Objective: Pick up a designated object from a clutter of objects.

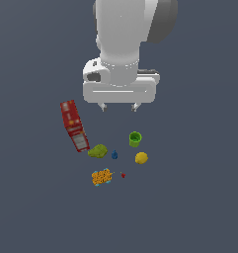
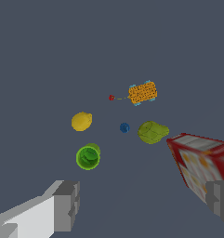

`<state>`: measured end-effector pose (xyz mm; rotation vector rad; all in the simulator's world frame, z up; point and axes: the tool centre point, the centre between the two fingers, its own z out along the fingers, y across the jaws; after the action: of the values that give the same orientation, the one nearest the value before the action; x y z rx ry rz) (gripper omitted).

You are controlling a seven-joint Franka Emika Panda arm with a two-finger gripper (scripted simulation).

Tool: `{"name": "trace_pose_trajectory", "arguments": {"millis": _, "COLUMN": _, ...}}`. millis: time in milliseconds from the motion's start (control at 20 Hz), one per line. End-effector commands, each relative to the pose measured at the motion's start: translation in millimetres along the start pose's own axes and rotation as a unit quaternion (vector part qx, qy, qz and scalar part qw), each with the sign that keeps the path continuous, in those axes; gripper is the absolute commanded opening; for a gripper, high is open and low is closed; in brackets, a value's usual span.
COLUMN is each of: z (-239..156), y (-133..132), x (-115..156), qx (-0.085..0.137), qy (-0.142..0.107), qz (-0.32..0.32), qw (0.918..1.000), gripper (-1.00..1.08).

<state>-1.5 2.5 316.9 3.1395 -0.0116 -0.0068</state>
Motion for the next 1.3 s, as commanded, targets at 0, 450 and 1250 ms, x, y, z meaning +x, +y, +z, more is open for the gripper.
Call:
{"name": "trace_pose_trajectory", "arguments": {"millis": 0, "z": 0, "y": 0, "x": 0, "qx": 0.0, "qy": 0.0, "qz": 0.0, "qw": 1.0, "gripper": 1.0}}
{"name": "trace_pose_trajectory", "arguments": {"millis": 450, "z": -21, "y": 16, "x": 8, "qx": -0.015, "qy": 0.024, "qz": 0.01, "qw": 0.9996, "gripper": 1.0}}
{"name": "trace_pose_trajectory", "arguments": {"millis": 1250, "z": 33, "y": -10, "x": 29, "qx": -0.013, "qy": 0.02, "qz": 0.027, "qw": 0.9994, "gripper": 1.0}}
